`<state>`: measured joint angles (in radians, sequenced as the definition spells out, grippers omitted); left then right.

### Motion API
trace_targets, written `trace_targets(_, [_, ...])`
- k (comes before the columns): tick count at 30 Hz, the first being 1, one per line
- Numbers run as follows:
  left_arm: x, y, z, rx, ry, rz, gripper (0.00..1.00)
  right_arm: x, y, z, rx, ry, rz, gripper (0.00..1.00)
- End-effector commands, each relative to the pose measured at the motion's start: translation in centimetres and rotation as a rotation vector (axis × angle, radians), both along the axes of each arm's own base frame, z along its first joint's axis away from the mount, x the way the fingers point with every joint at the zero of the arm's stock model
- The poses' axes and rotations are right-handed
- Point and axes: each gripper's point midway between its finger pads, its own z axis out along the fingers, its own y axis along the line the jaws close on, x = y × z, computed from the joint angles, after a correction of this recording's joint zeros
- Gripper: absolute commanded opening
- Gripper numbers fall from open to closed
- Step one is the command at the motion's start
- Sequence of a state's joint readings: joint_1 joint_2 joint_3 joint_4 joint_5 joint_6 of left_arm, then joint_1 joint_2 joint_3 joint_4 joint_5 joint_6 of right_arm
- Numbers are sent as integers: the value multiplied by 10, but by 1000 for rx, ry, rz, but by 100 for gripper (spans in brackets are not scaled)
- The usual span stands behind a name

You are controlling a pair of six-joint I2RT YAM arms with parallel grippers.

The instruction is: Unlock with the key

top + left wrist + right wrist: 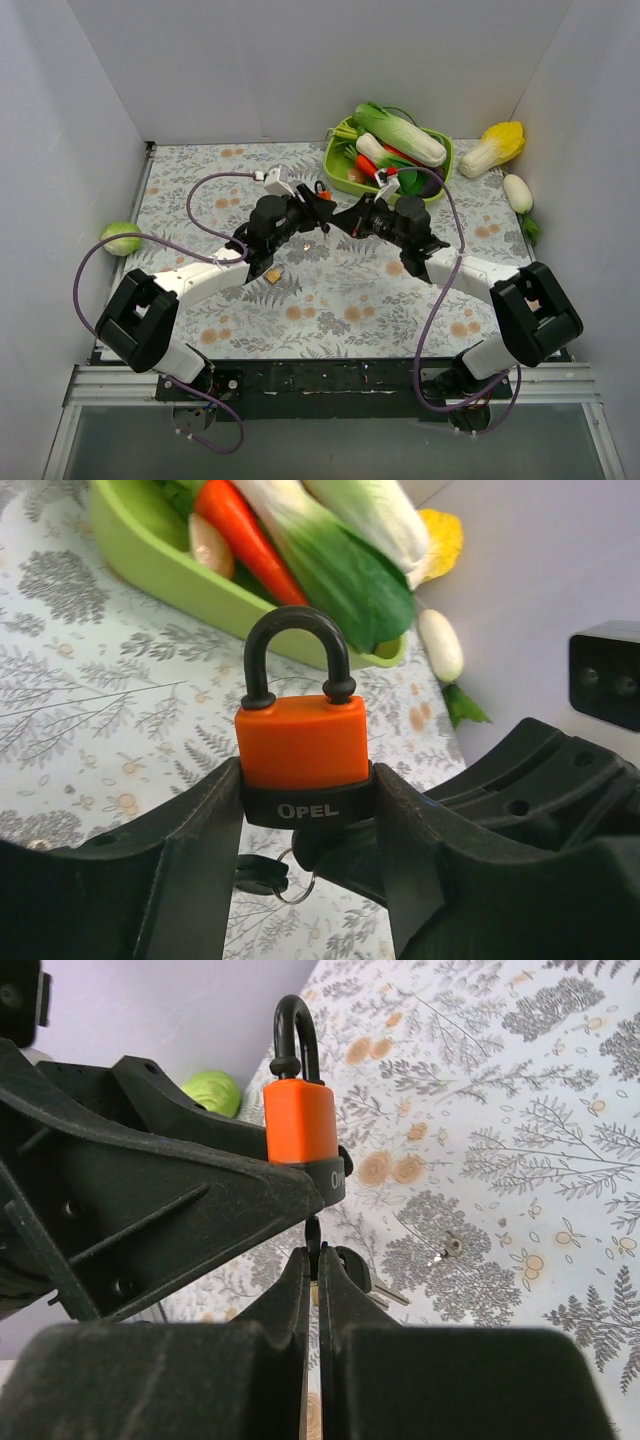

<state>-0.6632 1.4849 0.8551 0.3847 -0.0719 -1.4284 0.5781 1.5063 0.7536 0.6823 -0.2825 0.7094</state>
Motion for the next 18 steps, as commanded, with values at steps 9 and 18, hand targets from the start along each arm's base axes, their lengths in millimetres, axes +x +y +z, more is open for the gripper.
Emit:
trace_targets(9, [-83,-48,82,-191,-205,-431,0,13,-45,123,249,-198,-157,1])
trace_targets(18, [-80,-52,83,-144,-199,-444,0,7,-52,124,127,-278,-146,1])
